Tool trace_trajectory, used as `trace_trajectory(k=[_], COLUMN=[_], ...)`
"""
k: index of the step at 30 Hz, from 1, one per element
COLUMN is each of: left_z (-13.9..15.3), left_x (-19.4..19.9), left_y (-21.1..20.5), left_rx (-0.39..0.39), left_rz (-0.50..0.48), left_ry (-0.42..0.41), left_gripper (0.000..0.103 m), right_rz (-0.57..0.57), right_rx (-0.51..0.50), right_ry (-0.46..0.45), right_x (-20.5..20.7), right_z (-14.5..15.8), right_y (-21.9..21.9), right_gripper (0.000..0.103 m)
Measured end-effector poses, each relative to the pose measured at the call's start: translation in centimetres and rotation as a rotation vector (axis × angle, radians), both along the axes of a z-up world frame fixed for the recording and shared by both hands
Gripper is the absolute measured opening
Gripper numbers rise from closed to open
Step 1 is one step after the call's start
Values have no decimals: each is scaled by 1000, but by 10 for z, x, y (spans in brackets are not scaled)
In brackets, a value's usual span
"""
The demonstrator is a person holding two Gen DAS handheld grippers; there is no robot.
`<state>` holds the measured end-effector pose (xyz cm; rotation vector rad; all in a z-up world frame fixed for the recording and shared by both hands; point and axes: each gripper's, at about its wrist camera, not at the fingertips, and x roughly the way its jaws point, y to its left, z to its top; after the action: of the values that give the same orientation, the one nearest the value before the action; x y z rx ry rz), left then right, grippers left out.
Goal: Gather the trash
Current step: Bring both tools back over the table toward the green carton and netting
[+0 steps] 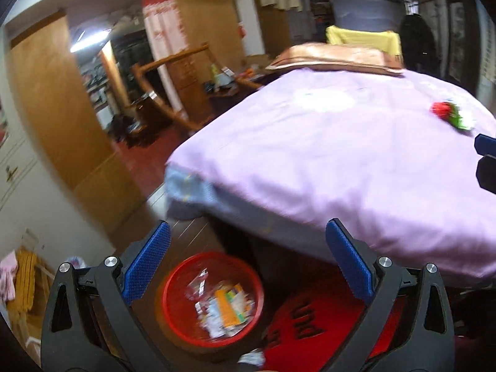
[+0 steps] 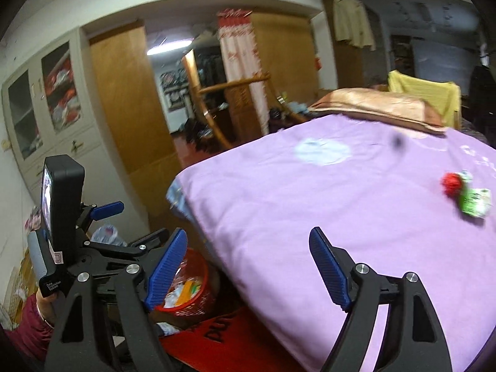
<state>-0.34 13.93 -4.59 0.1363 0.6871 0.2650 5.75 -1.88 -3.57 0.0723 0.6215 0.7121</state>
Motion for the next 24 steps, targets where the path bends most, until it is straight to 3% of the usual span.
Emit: trace_trajectory(k=[11,24], left_z=[6,-6], left_x=[67,197], left_y=[-104,-196], left_rx=[22,37], left_rz=[-219,-382], left_ry=[15,76], left_gripper=[96,96], right_rz=[-211,-451], right_rx=[-34,-261], right_ry=[-25,38], right_x=[20,107], right_z=[-12,-46], right_y=[-94,-171], right_gripper=[82,82])
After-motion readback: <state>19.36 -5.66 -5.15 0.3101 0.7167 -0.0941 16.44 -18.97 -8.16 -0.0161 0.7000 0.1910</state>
